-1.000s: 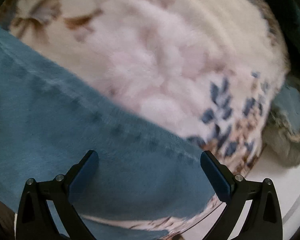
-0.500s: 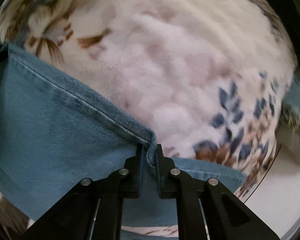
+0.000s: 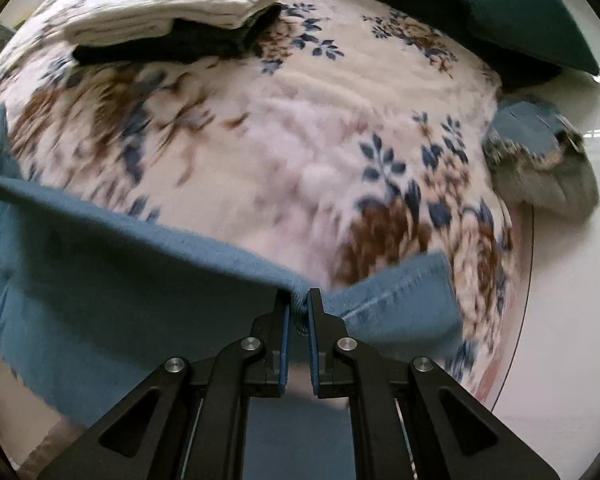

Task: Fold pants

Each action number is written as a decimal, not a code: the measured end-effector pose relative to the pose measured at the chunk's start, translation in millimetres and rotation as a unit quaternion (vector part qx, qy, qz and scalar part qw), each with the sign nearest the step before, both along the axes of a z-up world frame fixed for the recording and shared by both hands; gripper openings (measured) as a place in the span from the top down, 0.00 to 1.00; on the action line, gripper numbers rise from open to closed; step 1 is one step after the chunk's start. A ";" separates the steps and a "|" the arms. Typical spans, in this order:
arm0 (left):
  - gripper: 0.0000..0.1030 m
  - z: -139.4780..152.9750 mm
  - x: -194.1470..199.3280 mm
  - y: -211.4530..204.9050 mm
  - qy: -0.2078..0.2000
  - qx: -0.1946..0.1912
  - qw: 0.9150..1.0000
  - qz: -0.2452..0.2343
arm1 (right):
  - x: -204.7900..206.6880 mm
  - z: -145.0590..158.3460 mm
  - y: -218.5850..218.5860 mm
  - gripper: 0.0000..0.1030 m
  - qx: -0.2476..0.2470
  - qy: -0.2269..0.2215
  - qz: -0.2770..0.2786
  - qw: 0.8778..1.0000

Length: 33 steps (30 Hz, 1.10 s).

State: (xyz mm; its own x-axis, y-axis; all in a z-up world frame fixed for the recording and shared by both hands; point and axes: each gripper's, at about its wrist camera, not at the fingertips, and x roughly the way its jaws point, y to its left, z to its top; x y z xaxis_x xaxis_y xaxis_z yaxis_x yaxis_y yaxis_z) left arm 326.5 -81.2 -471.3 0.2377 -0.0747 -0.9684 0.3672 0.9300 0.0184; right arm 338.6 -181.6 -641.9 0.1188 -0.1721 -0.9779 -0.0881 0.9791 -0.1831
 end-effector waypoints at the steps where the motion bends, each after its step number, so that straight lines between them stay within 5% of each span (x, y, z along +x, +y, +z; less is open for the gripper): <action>1: 0.96 0.4 -23.1 4.5 0.003 0.001 1.000 0.019 | -18.0 6.2 8.4 0.93 0.001 -0.005 0.002 1.000; 6: 1.00 -40.3 -120.7 27.1 0.073 0.008 0.991 0.114 | -114.4 -13.7 30.4 0.93 0.013 0.027 0.003 1.000; 10: 1.00 -88.7 -164.0 46.3 0.144 0.007 0.975 0.167 | -169.1 -42.1 55.8 0.93 0.023 0.054 0.033 0.998; 13: 0.97 -94.2 -167.6 50.8 0.141 0.008 0.975 0.170 | -179.1 -57.0 61.5 0.93 0.038 0.068 0.028 0.997; 16: 0.95 -80.4 -143.8 50.6 0.109 -0.003 0.980 0.169 | -173.3 -68.8 60.6 0.93 0.037 0.067 0.034 0.996; 18: 0.83 -73.6 -117.8 56.8 0.112 -0.051 0.973 0.198 | -169.0 -77.6 60.6 0.93 0.046 0.083 0.026 0.995; 19: 0.64 -73.7 -98.2 64.4 0.132 -0.099 0.959 0.232 | -167.4 -81.0 62.3 0.93 0.047 0.090 0.022 0.995; 21: 0.49 -74.1 -68.0 74.8 0.156 -0.168 0.929 0.291 | -168.2 -84.4 63.6 0.93 0.047 0.099 0.014 0.994; 22: 0.44 -72.4 -55.4 74.2 0.157 -0.180 0.921 0.308 | -167.9 -85.1 63.3 0.93 0.047 0.103 0.007 0.994; 25: 0.38 -69.4 -9.4 62.0 0.151 -0.166 0.918 0.326 | -162.2 -86.2 59.7 0.93 0.048 0.115 -0.017 0.992; 27: 0.37 -80.6 17.5 49.5 0.165 -0.117 0.924 0.325 | -155.3 -87.9 54.3 0.93 0.049 0.127 -0.040 0.990; 33: 0.37 -131.6 63.7 38.8 0.223 -0.024 0.923 0.313 | -137.2 -90.2 39.3 0.93 0.046 0.159 -0.102 0.981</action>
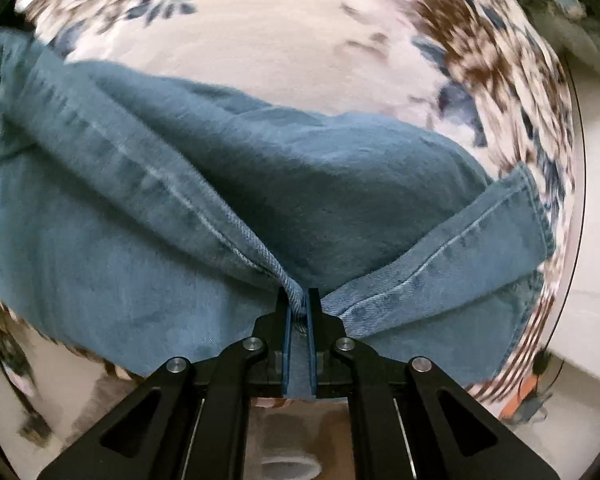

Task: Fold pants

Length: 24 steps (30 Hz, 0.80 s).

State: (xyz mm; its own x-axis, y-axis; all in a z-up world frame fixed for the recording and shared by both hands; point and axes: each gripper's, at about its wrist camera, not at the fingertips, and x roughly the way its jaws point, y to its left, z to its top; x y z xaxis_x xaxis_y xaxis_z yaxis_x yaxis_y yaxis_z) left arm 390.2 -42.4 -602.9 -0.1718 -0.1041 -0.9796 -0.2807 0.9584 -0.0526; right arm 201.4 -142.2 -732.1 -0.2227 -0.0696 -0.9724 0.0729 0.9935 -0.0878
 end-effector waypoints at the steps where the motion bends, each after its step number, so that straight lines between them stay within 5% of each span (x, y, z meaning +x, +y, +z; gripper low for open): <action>1: 0.37 -7.3 1.4 -1.1 0.010 0.002 1.000 -0.003 | 5.3 -1.7 -3.6 0.93 -0.001 0.005 -0.007 1.000; 2: 0.39 -14.9 2.5 -2.5 0.019 0.007 1.000 -0.008 | 9.9 -1.4 -5.6 0.93 -0.002 0.009 -0.013 1.000; 3: 0.53 -21.0 1.7 -2.7 0.022 0.012 1.000 -0.013 | 11.6 -0.9 -5.3 0.93 -0.004 0.011 -0.017 1.000; 4: 0.84 -25.1 -0.4 -2.6 0.015 0.016 0.999 -0.023 | 12.7 -1.3 -5.1 0.93 -0.007 0.013 -0.017 1.000; 5: 0.97 -26.1 -4.2 -0.4 0.002 0.015 0.999 -0.031 | 13.3 -0.9 -4.6 0.93 -0.009 0.016 -0.017 1.000; 6: 0.99 -25.8 -5.6 1.4 -0.006 0.012 0.999 -0.033 | 14.6 -1.1 -4.5 0.93 -0.012 0.018 -0.016 1.000; 9: 1.00 -6.7 -26.1 23.4 -0.056 0.016 0.998 -0.032 | 21.4 0.2 0.9 0.93 -0.017 0.019 -0.010 1.000; 12: 1.00 11.1 -68.2 74.0 -0.080 0.008 0.996 0.026 | 20.6 5.3 5.7 0.93 -0.019 0.015 -0.008 1.000; 17: 1.00 -8.6 -153.7 153.3 -0.035 -0.005 0.991 0.130 | 13.3 12.7 15.9 0.93 -0.028 0.010 0.006 1.000; 20: 0.99 -19.6 -193.9 170.5 -0.013 -0.075 0.979 0.191 | 9.1 11.1 26.4 0.92 -0.032 0.013 0.021 0.999; 23: 0.80 -9.0 -178.0 156.7 -0.027 -0.123 0.973 0.193 | 6.2 6.6 30.3 0.92 -0.036 0.023 0.032 0.999; 24: 0.63 -1.3 -166.4 153.3 -0.037 -0.126 0.974 0.186 | 7.3 6.7 32.6 0.92 -0.038 0.025 0.032 0.998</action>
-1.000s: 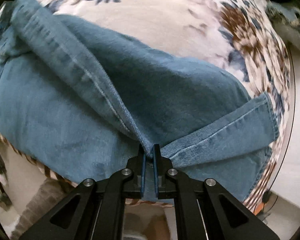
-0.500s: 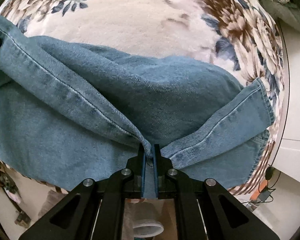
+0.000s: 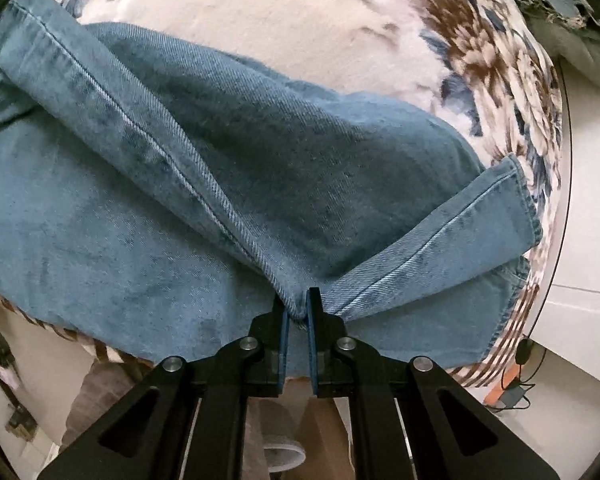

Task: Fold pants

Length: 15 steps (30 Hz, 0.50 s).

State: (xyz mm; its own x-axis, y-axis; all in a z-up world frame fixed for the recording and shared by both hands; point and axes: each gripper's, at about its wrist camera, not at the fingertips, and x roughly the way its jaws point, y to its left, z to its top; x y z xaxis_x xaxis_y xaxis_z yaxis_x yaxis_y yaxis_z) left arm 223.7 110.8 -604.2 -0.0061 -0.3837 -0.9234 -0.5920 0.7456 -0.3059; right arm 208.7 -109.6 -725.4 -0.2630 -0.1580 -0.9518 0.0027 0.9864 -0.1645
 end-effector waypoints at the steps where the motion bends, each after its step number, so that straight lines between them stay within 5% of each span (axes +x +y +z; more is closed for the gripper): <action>1: 0.42 9.6 21.0 -10.8 -0.025 0.002 1.000 -0.014 | 1.5 -0.3 -0.1 0.92 -0.001 0.001 -0.001 1.000; 4: 0.20 27.9 77.0 -39.3 -0.053 0.013 0.997 -0.059 | 9.9 0.0 -2.0 0.92 -0.004 0.002 -0.005 1.000; 11: 0.20 9.5 214.3 -109.7 0.018 0.106 0.982 -0.157 | 24.1 -0.5 0.3 0.92 -0.013 0.010 -0.024 1.000; 15: 0.22 -26.3 227.1 -122.9 0.080 0.169 0.959 -0.212 | 29.4 -0.5 -0.1 0.92 -0.011 0.006 -0.039 0.999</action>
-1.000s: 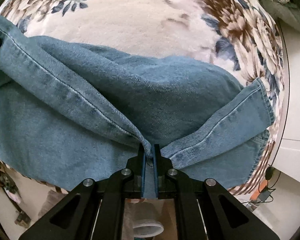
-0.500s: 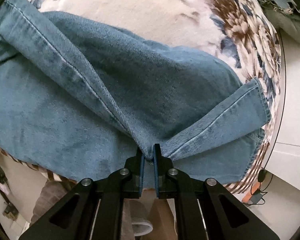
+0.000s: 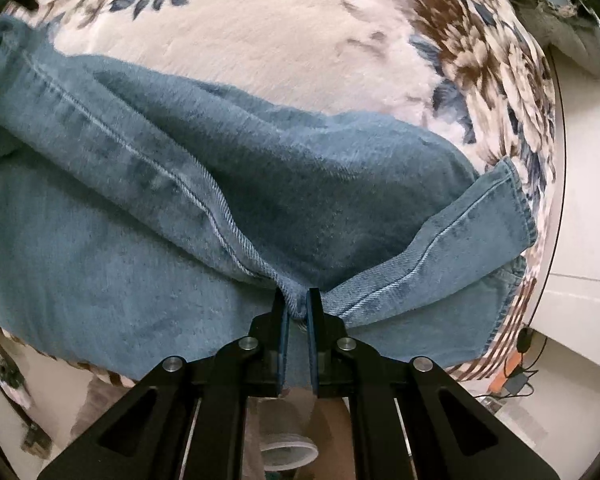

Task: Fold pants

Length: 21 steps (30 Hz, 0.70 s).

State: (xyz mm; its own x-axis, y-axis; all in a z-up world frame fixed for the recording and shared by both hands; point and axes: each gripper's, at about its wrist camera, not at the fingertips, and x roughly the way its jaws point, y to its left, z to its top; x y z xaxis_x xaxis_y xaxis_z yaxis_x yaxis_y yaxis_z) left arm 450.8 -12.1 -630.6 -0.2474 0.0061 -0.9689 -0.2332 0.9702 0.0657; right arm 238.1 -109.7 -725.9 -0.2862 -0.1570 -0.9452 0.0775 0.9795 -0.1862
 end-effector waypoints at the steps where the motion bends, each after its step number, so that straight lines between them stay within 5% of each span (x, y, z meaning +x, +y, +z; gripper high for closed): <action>1: 0.38 -5.5 -3.1 -1.7 -0.001 0.009 1.000 -0.009 | 1.4 0.4 -0.3 0.92 0.002 -0.003 -0.005 1.000; 4: 0.92 -9.6 -10.0 -12.0 -0.038 0.010 0.999 -0.029 | 2.4 1.7 1.7 0.92 0.008 -0.008 -0.014 1.000; 9: 0.95 25.9 -59.0 25.5 -0.095 -0.044 0.994 0.014 | -7.7 5.6 -1.0 0.92 0.006 -0.015 -0.007 1.000; 14: 0.96 61.0 -144.7 89.4 -0.135 -0.068 0.982 0.114 | -20.9 15.1 1.0 0.92 -0.001 -0.021 0.019 1.000; 21: 0.99 27.8 -260.2 143.7 -0.054 -0.063 0.966 0.244 | -41.9 9.0 17.2 0.92 -0.018 -0.005 0.072 0.997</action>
State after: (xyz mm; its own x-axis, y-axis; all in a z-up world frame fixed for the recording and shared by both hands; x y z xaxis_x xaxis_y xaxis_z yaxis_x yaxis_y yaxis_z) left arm 190.7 131.6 -602.8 -0.0891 -0.2048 -0.9747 -0.6644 0.7414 -0.0951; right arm 196.2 -92.5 -716.9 -0.2491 -0.2293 -0.9409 -0.0615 0.9733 -0.2209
